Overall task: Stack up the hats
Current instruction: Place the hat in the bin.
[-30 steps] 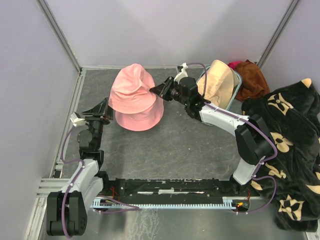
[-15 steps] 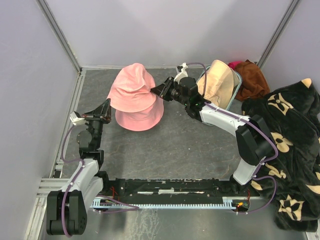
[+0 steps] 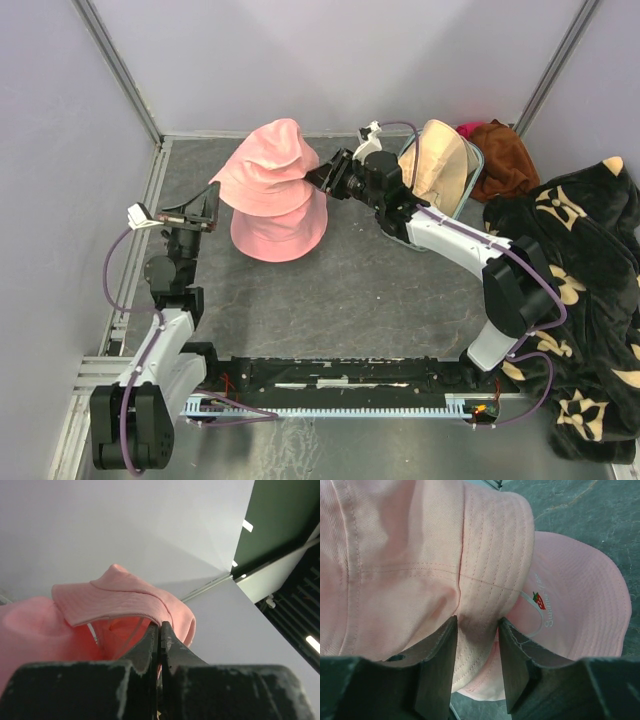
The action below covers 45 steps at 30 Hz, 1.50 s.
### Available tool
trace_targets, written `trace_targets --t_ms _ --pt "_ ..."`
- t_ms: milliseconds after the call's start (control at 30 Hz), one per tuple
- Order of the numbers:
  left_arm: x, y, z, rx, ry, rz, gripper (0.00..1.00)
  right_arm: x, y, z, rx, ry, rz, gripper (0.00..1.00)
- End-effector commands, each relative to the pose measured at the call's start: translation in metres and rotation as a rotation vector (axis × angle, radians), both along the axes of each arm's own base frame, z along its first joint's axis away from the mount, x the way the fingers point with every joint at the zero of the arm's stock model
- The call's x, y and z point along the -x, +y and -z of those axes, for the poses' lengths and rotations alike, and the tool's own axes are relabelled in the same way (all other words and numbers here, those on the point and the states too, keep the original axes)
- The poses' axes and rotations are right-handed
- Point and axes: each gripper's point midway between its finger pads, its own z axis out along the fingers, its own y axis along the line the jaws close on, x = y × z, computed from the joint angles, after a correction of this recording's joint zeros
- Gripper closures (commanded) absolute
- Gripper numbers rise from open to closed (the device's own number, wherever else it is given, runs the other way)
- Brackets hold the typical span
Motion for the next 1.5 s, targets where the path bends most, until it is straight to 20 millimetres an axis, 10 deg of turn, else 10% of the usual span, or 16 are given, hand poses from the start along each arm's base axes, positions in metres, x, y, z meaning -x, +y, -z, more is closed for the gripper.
trace_targets --t_ms 0,667,1133,1467 --pt "0.011 -0.009 -0.044 -0.139 -0.183 -0.007 0.97 -0.001 -0.007 -0.034 -0.038 -0.075 0.015 0.53" --pt "-0.014 -0.035 -0.109 -0.253 -0.4 0.121 0.97 -0.013 -0.022 -0.058 -0.089 -0.102 0.053 0.56" --pt "-0.021 -0.031 -0.087 -0.403 -0.354 0.027 0.97 -0.015 -0.02 -0.059 -0.092 -0.096 0.044 0.86" --pt "-0.039 -0.02 -0.125 -0.437 -0.384 -0.047 0.97 -0.02 -0.022 -0.094 -0.065 -0.164 0.042 0.99"
